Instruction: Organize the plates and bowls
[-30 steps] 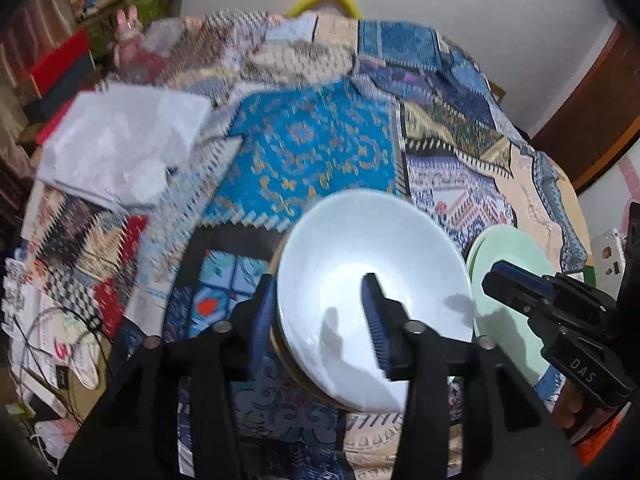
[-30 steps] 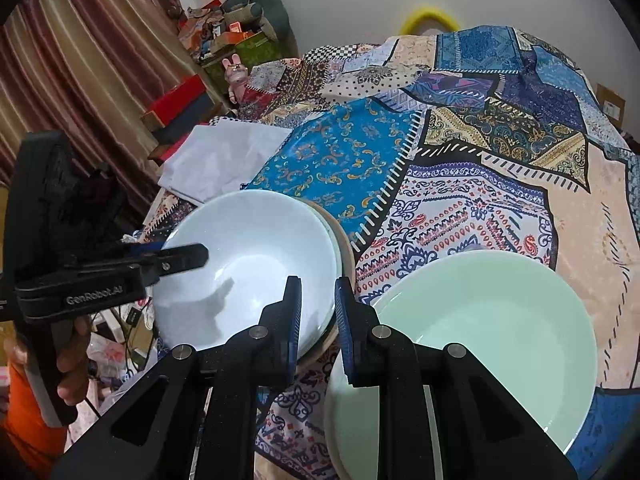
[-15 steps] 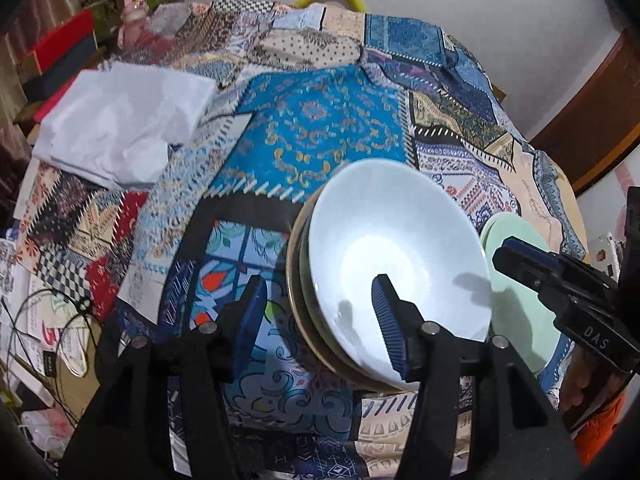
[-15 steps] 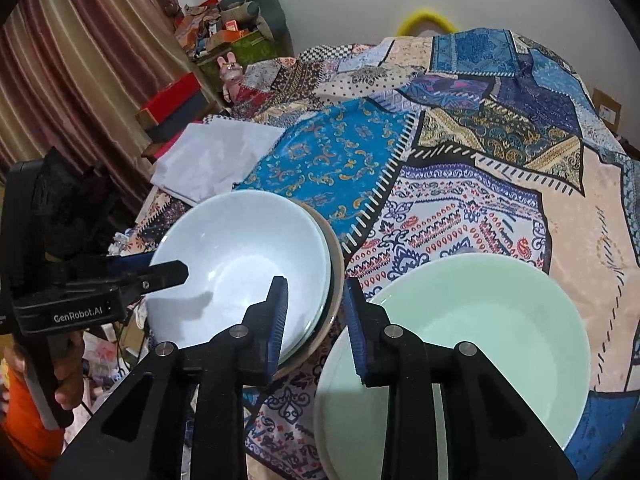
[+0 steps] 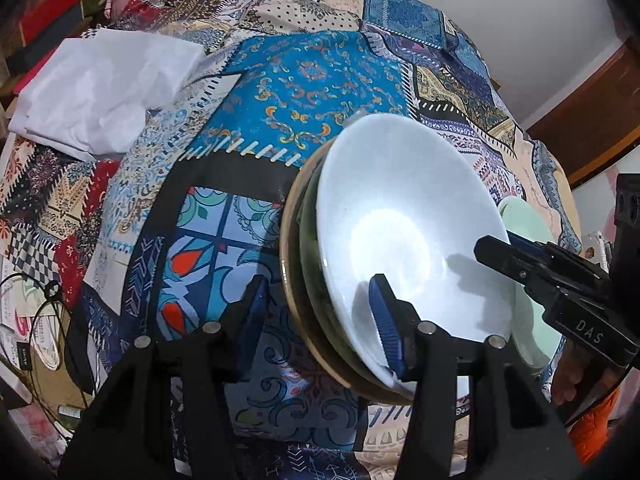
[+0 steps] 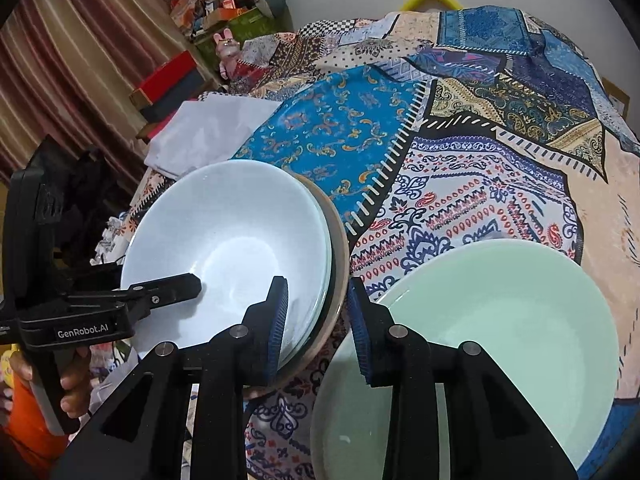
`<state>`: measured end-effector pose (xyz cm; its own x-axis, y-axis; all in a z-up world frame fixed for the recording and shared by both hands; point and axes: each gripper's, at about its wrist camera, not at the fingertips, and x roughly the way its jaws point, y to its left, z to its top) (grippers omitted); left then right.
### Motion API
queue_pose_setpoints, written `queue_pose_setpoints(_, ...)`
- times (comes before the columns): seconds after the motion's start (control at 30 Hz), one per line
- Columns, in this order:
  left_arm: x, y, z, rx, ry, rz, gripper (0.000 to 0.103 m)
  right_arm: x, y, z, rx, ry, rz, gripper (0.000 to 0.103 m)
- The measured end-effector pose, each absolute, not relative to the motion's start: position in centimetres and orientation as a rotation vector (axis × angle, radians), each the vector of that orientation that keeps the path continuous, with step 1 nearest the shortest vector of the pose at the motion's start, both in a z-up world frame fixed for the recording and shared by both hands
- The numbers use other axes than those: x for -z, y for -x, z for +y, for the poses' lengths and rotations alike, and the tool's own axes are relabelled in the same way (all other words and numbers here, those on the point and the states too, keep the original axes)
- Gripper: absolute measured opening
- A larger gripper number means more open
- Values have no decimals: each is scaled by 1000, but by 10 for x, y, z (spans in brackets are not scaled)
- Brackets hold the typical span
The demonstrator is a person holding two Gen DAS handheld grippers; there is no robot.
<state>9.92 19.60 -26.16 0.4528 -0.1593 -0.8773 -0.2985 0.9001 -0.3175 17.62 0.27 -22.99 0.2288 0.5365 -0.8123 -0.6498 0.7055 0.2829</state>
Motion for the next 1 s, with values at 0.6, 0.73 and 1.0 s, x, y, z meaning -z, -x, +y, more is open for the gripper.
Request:
queue_pose_setpoints(0.6, 260, -104, 186, -90, 457, 1092, 45, 240, -176, 13, -810, 138, 1074, 31)
queue_pose_setpoints(0.73, 259, -103, 184, -103, 451, 1092, 45, 239, -176, 11, -808, 123, 1077, 30)
queue_pose_setpoints(1.0, 255, -101, 180, -111, 442, 1099, 45, 238, -176, 8, -810, 97, 1086, 30)
